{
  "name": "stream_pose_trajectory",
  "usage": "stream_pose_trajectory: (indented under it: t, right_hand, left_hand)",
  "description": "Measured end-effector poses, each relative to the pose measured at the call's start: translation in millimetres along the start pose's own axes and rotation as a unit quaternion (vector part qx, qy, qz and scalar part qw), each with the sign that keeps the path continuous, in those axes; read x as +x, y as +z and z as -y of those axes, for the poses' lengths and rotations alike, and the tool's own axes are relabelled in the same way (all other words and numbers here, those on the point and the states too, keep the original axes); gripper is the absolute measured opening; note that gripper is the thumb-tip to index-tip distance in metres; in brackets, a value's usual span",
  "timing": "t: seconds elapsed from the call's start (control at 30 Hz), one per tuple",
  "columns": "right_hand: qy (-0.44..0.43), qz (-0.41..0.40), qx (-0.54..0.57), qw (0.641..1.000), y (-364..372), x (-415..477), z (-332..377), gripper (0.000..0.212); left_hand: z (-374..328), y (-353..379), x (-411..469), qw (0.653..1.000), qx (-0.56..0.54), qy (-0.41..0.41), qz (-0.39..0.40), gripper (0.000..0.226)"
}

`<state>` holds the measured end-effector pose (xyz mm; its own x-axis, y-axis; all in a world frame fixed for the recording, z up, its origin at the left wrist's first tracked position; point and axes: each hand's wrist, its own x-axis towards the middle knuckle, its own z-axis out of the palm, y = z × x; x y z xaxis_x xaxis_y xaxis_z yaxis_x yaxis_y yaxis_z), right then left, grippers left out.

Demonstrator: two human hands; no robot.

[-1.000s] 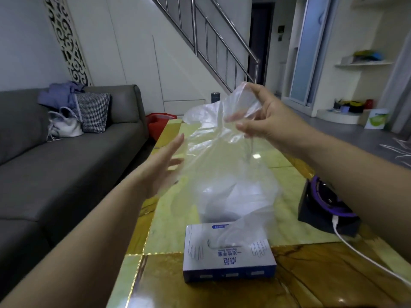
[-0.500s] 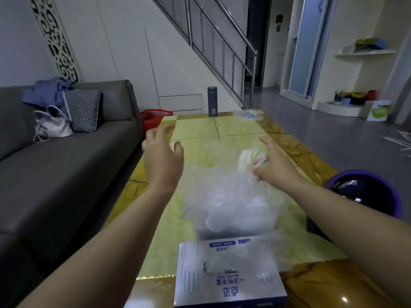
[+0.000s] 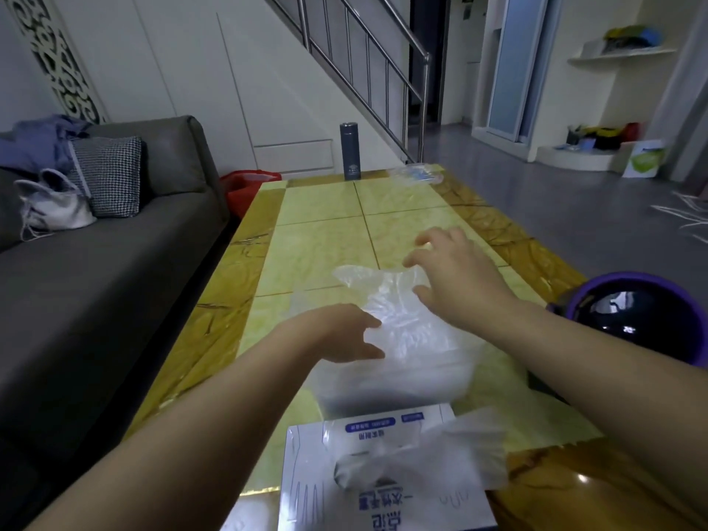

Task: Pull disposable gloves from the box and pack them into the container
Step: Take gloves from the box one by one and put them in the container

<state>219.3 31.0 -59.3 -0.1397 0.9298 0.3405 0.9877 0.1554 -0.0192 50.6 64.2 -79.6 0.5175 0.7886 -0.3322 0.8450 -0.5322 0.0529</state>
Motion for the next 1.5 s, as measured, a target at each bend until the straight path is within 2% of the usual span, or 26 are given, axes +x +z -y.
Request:
stream_pose_trajectory:
  t: [0.07, 0.17, 0.27, 0.33, 0.43, 0.63, 0.8, 0.9, 0.93, 1.0, 1.07, 1.13, 1.27, 1.43, 1.5]
  right_hand:
    - [-0.05, 0.096, 0.091, 0.99, 1, 5, 7, 0.042]
    - [-0.044, 0.29, 0.085, 0.952, 28, 12, 11, 0.072]
    - [-0.006, 0.362, 0.048, 0.931, 54, 17, 2, 0.097]
    - [0.006, 0.39, 0.032, 0.92, 64, 19, -4, 0.105]
    - [0.015, 0.42, 0.013, 0.907, 73, 22, -6, 0.111]
    - [0.006, 0.468, -0.038, 0.883, 82, 30, -2, 0.114]
    - [-0.01, 0.487, -0.062, 0.871, 79, 32, 1, 0.11]
    - [-0.021, 0.485, -0.073, 0.871, 79, 32, 2, 0.105]
    - [-0.023, 0.483, -0.079, 0.872, 79, 32, 3, 0.102]
    - [-0.025, 0.48, -0.091, 0.872, 79, 31, 5, 0.1]
    - [-0.011, 0.48, -0.09, 0.872, 80, 30, 6, 0.104]
    - [0.01, 0.479, -0.082, 0.874, 82, 31, 6, 0.11]
    - [0.02, 0.477, -0.068, 0.876, 84, 32, 6, 0.115]
    - [0.059, 0.48, -0.037, 0.875, 86, 34, 3, 0.131]
    - [0.068, 0.484, -0.018, 0.872, 78, 33, 5, 0.131]
  left_hand:
    - [0, 1, 5, 1.0, -0.005, 0.005, 0.019, 0.062]
    - [1, 4, 12, 0.998, -0.017, 0.018, 0.058, 0.061]
    - [4, 9, 18, 0.994, 0.002, 0.013, 0.109, 0.056]
    - [6, 14, 21, 0.989, 0.011, -0.017, 0.149, 0.053]
    - [5, 25, 28, 0.98, -0.003, -0.072, 0.183, 0.052]
    - [10, 42, 42, 0.98, 0.001, -0.107, 0.167, 0.056]
    - [10, 40, 40, 0.979, -0.022, -0.097, 0.179, 0.055]
    - [10, 20, 32, 0.982, -0.015, -0.048, 0.184, 0.058]
    - [10, 15, 29, 0.986, 0.003, -0.036, 0.161, 0.057]
    - [14, 9, 22, 0.986, 0.137, -0.009, 0.094, 0.046]
    - [20, 13, 18, 0.958, 0.277, 0.018, 0.072, 0.033]
    - [26, 21, 22, 0.935, 0.344, 0.025, 0.08, 0.023]
    - [30, 38, 43, 0.924, 0.368, 0.008, 0.1, 0.025]
    - [30, 43, 57, 0.914, 0.385, -0.014, 0.128, 0.027]
    - [26, 39, 53, 0.912, 0.387, -0.025, 0.13, 0.028]
